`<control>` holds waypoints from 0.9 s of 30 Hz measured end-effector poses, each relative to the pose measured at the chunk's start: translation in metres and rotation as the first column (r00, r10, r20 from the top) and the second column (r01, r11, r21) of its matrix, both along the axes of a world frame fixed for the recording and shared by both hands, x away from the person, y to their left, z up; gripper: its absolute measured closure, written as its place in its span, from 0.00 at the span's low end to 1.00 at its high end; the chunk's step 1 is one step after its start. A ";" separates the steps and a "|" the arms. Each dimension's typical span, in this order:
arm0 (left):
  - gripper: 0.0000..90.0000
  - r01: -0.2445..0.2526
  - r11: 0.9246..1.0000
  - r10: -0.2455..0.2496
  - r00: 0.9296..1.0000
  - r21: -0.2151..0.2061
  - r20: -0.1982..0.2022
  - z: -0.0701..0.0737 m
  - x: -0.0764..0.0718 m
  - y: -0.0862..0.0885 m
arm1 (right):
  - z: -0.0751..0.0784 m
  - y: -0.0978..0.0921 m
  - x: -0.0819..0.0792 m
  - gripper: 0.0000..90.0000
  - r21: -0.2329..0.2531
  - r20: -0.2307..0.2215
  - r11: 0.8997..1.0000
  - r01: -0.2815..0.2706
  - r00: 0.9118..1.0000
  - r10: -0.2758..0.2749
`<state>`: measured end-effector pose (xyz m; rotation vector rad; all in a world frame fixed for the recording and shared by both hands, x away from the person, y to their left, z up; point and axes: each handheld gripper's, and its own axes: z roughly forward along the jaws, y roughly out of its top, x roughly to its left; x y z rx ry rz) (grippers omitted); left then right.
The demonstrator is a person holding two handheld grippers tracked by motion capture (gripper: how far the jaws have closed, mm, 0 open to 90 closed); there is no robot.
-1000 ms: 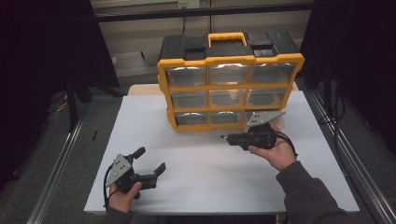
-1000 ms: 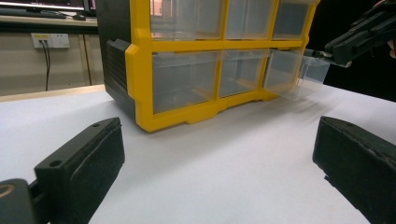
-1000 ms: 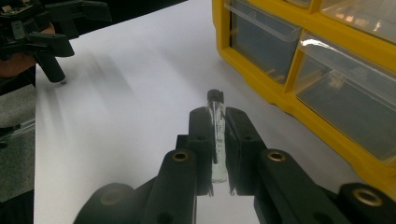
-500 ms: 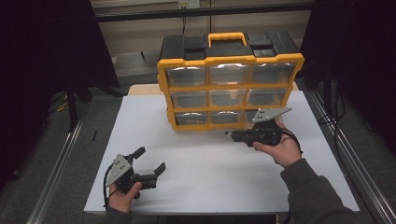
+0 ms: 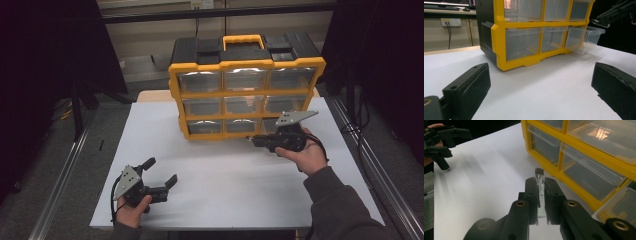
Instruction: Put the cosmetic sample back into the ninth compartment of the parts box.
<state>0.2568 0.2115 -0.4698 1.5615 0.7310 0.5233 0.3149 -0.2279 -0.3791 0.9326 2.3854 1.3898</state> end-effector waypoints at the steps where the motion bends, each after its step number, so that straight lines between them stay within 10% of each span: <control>1: 0.03 0.000 1.000 0.000 1.000 0.000 0.000 0.000 0.000 0.000 | 0.000 -0.001 0.001 0.91 0.001 0.002 1.000 0.003 1.000 -0.003; 27: 0.03 -0.008 1.000 0.008 1.000 0.008 0.003 0.000 0.000 0.000 | 0.001 -0.026 0.010 0.91 -0.001 0.005 0.995 0.103 0.995 -0.103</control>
